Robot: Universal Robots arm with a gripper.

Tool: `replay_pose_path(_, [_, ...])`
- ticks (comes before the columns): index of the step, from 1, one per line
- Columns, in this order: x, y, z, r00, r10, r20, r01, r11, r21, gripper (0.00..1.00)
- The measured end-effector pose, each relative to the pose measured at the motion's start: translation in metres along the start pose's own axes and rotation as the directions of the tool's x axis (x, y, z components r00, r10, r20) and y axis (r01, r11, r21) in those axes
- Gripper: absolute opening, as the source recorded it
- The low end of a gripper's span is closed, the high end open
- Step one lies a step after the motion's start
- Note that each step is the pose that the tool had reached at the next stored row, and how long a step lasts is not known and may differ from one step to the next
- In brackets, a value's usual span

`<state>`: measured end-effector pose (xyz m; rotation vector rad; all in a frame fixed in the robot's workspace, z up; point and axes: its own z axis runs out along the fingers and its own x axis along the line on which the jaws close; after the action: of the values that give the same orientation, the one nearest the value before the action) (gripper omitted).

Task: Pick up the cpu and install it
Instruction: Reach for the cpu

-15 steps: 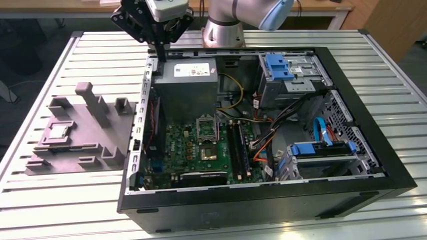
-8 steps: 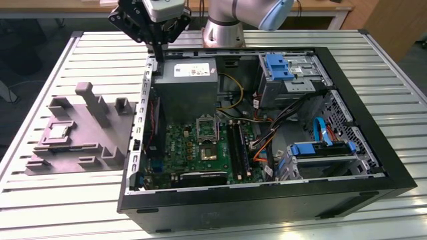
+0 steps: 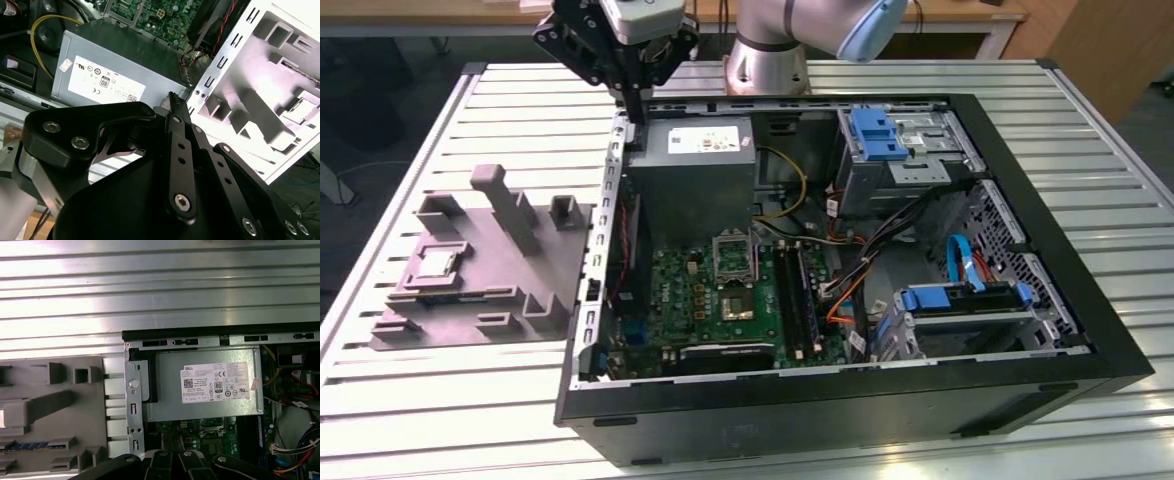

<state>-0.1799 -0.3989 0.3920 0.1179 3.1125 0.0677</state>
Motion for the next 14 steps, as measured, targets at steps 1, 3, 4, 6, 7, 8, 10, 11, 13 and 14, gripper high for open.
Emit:
replay_pose_path(1, [0.0002,0.0,-0.0001,1.0,0.0,-0.0001,0.0,1.0,0.0001,0.11])
replay_pose_path(3, [0.0007,-0.0001,0.0,1.0,0.0,0.0,0.0,1.0,0.0,0.11])
replay_pose_path(4, [0.0009,-0.0001,0.0,1.0,0.0,0.0,0.0,1.0,0.0,0.11])
replay_pose_path(6, [0.0012,-0.0001,0.0,1.0,0.0,0.0,0.0,1.0,0.0,0.11])
replay_pose_path(7, [0.0013,-0.0001,-0.0001,1.0,0.0,0.0,0.0,1.0,0.0001,0.11])
replay_pose_path(8, [0.0015,-0.0001,-0.0001,1.0,0.0,0.0,0.0,1.0,0.0,0.11])
replay_pose_path(10, [0.0018,-0.0001,-0.0001,1.0,0.0,0.0,0.0,1.0,0.0001,0.11])
replay_pose_path(11, [0.0021,-0.0002,-0.0001,1.0,0.0,0.0,0.0,1.0,0.0,0.11])
replay_pose_path(13, [0.0026,-0.0002,-0.0001,1.0,0.0,0.0,0.0,1.0,0.0,0.11])
replay_pose_path(14, [0.0028,-0.0002,-0.0001,1.0,0.0,0.0,0.0,1.0,0.0,0.11])
